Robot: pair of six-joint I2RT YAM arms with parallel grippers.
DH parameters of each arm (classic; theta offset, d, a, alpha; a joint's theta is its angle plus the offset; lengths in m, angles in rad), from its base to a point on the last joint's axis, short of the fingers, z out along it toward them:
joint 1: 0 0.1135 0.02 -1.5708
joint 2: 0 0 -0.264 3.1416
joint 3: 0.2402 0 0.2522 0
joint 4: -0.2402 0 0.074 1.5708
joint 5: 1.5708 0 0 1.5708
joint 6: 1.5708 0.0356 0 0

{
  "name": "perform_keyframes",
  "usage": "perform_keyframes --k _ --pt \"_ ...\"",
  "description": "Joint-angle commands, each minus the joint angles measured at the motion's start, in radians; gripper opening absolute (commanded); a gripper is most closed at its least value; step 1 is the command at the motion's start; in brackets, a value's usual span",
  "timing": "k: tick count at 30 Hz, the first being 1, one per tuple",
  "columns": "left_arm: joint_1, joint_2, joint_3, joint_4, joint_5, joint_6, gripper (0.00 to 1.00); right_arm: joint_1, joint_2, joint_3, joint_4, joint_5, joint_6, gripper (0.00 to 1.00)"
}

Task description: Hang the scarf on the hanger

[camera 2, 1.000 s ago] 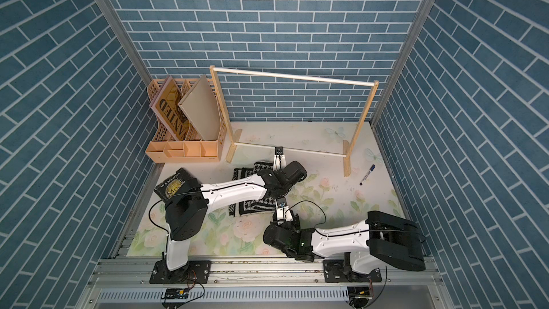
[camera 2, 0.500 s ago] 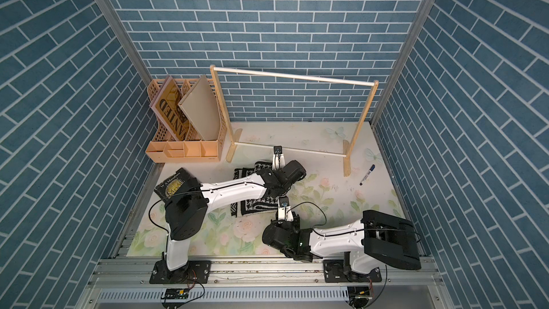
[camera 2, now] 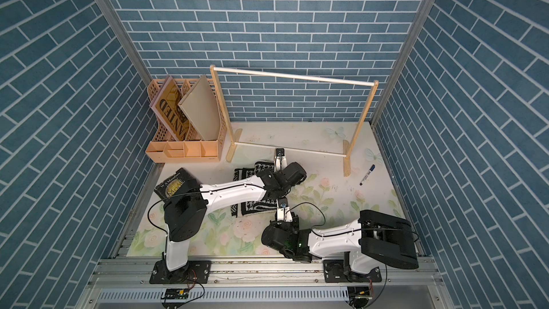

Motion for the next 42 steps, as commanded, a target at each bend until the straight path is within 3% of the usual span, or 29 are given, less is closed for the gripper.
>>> perform_keyframes --k 1,12,19,28,32,35,42 --pt "-0.002 -0.05 0.015 0.012 0.048 0.038 1.0 0.005 0.017 0.016 -0.007 0.016 -0.024 0.0" --pt "0.004 -0.046 0.183 -0.023 0.172 0.136 1.0 0.004 0.047 0.029 -0.03 0.018 0.001 0.0" --pt "0.006 -0.113 0.225 -0.154 0.224 0.162 0.99 0.005 0.048 0.035 -0.042 0.018 0.0 0.0" --pt "0.017 -0.511 -0.136 -0.213 0.023 0.066 1.0 0.002 0.053 0.037 -0.037 0.014 -0.011 0.0" --pt "0.062 -0.664 -0.281 -0.186 0.005 0.028 1.0 0.0 0.063 0.045 -0.03 0.008 -0.02 0.0" --pt "0.105 -0.693 -0.389 -0.112 0.073 0.021 0.99 0.0 0.06 0.05 -0.038 0.014 -0.024 0.0" --pt "0.193 -0.58 -0.626 0.156 0.189 -0.041 0.98 -0.001 0.01 0.043 -0.079 0.042 -0.008 0.0"
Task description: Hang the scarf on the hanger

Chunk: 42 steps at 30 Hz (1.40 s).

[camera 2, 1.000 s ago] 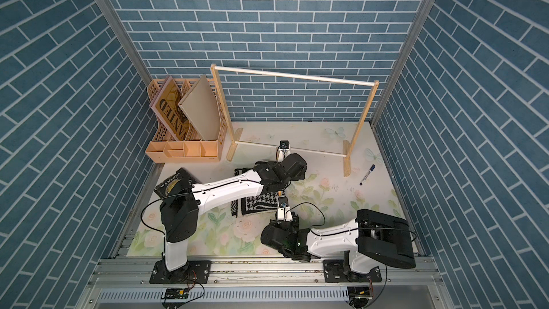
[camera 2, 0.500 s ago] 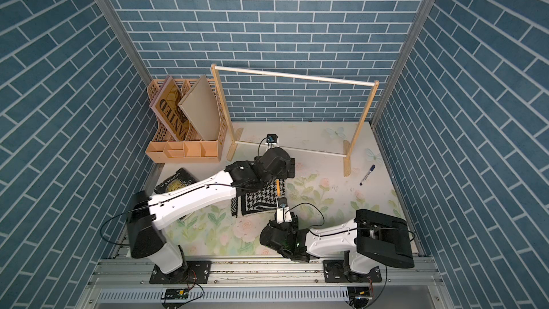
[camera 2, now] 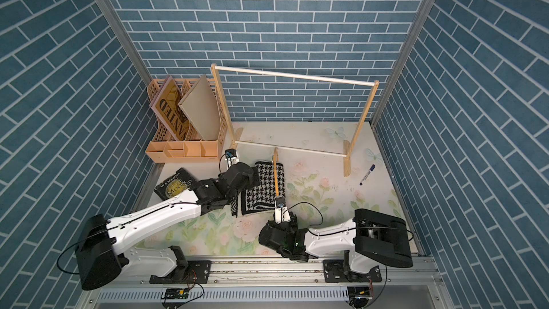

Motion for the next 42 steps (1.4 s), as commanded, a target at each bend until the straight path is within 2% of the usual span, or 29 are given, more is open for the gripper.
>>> perform_keyframes --k 1,7,14,25,36,42 --pt "0.042 0.047 -0.077 0.157 0.068 -0.041 0.98 -0.001 -0.035 0.009 -0.059 0.025 -0.002 0.0" --pt "0.078 0.141 -0.128 0.316 0.157 -0.045 0.95 -0.001 -0.052 -0.004 -0.067 0.032 0.014 0.0" --pt "0.079 0.195 -0.149 0.471 0.218 -0.068 0.88 -0.005 -0.046 -0.001 -0.077 0.033 0.019 0.0" --pt "0.08 0.341 -0.105 0.499 0.285 -0.083 0.87 -0.004 -0.044 -0.006 -0.077 0.029 0.026 0.0" --pt "0.079 0.269 -0.119 0.489 0.265 -0.082 0.7 -0.006 -0.028 -0.002 -0.067 0.024 0.027 0.0" --pt "0.079 0.324 -0.111 0.501 0.292 -0.082 0.69 -0.006 -0.03 -0.004 -0.064 0.02 0.027 0.0"
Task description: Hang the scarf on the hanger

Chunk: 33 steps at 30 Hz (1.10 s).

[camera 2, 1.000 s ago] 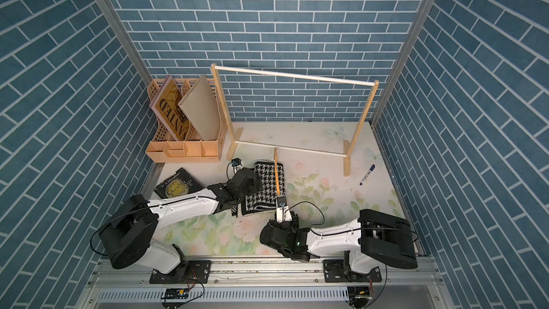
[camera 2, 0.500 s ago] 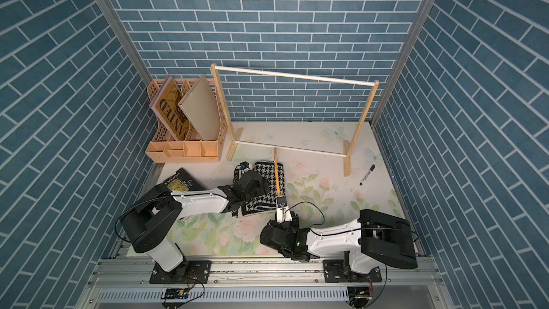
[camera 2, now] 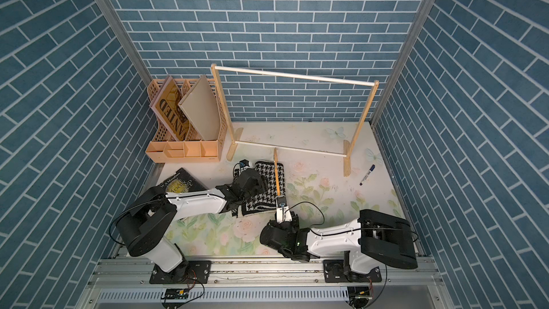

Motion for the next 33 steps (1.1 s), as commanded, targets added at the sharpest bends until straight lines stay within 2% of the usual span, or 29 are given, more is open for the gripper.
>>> perform_keyframes --k 1,4,6,8,12,19,24,33 --pt "0.002 0.033 0.019 0.004 0.014 0.004 0.69 -0.004 0.001 -0.007 -0.019 0.021 0.023 0.0" --pt "0.002 0.044 0.024 0.005 0.018 0.003 0.68 -0.003 -0.003 -0.01 -0.019 0.021 0.023 0.0" --pt "0.002 0.042 0.025 0.006 0.017 0.004 0.63 -0.003 -0.002 -0.009 -0.017 0.021 0.023 0.0" --pt "0.002 0.033 0.023 0.01 0.017 0.003 0.46 -0.004 0.0 -0.009 -0.018 0.021 0.023 0.0" --pt "0.002 0.017 0.024 0.005 0.01 0.002 0.0 -0.003 0.0 -0.004 -0.022 0.023 0.023 0.0" --pt "0.002 -0.029 0.085 -0.049 0.009 0.036 0.0 -0.014 -0.078 0.024 -0.111 0.088 -0.018 0.0" --pt "0.002 -0.086 0.225 -0.153 0.012 0.096 0.0 -0.059 -0.254 0.013 -0.118 0.118 -0.128 0.0" --pt "0.003 -0.122 0.518 -0.329 -0.013 0.196 0.0 -0.219 -0.518 0.019 0.004 -0.038 -0.385 0.0"
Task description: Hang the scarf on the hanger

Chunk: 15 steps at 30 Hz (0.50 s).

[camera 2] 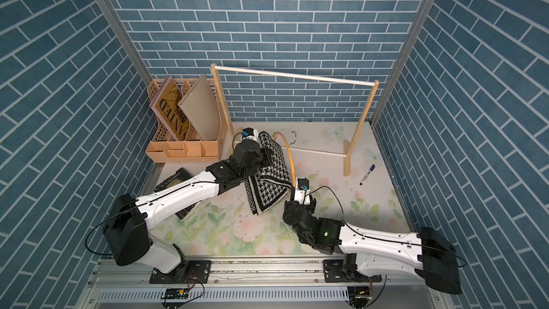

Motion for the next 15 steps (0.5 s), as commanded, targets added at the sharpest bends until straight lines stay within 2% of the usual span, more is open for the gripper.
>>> perform_keyframes --k 1,6,15 --pt "0.003 -0.01 0.102 -0.099 -0.034 0.066 0.0 -0.055 -0.057 0.026 0.069 -0.052 -0.143 0.0" --pt "0.002 0.009 0.243 -0.171 -0.036 0.093 0.0 -0.098 -0.044 0.05 0.146 -0.121 -0.185 0.0" --pt "0.002 -0.019 0.281 -0.19 -0.054 0.099 0.0 -0.148 0.019 0.106 0.205 -0.154 -0.229 0.0"
